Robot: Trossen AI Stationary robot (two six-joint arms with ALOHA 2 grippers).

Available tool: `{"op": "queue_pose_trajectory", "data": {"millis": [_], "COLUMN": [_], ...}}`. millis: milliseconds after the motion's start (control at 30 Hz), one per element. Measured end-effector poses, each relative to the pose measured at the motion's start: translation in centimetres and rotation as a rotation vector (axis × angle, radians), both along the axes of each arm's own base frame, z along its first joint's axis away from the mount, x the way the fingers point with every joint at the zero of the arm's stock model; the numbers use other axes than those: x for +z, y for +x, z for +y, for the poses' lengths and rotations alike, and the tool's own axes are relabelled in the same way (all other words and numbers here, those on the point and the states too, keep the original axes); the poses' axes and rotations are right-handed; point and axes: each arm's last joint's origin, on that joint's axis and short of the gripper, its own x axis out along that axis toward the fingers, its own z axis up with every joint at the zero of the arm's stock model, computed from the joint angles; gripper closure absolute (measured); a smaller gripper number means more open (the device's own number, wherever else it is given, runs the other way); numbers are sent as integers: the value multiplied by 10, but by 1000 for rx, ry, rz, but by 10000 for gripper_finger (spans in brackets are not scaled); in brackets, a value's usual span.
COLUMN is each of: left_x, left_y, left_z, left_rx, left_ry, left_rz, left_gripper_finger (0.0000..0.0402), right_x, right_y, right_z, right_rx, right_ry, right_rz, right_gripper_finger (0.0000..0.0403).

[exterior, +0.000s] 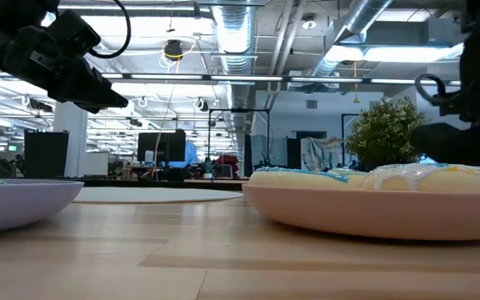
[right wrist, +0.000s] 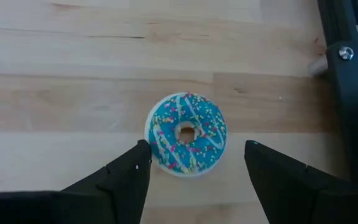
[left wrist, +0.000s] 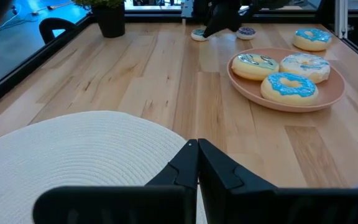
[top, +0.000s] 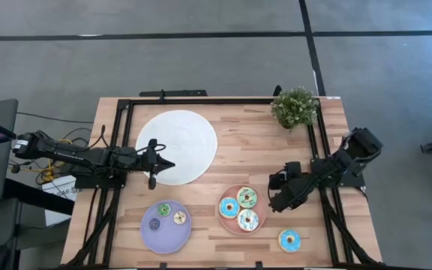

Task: Pick & Place donuts
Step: Put the small light blue donut on the purple plate

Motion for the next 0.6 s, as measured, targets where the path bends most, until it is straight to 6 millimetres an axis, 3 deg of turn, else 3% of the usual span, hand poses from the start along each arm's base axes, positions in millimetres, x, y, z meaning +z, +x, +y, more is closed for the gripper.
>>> {"op": "queue_pose_trajectory", "data": {"millis": [267, 600], "left_x": [0, -1], "left_y": [0, 0], "left_z": [0, 0], "left_rx": [-1, 0], "left_ry": [0, 1], "left_rz": [3, 6], "left_gripper_finger": [401, 401], "right_x": [-16, -20], "right_y": [7, 8], "right_z": [-5, -4], "right_rx": [-34, -37], "right_ry": [-62, -65], "right_rz": [24, 20], "right_gripper_finger": [154, 158]}}
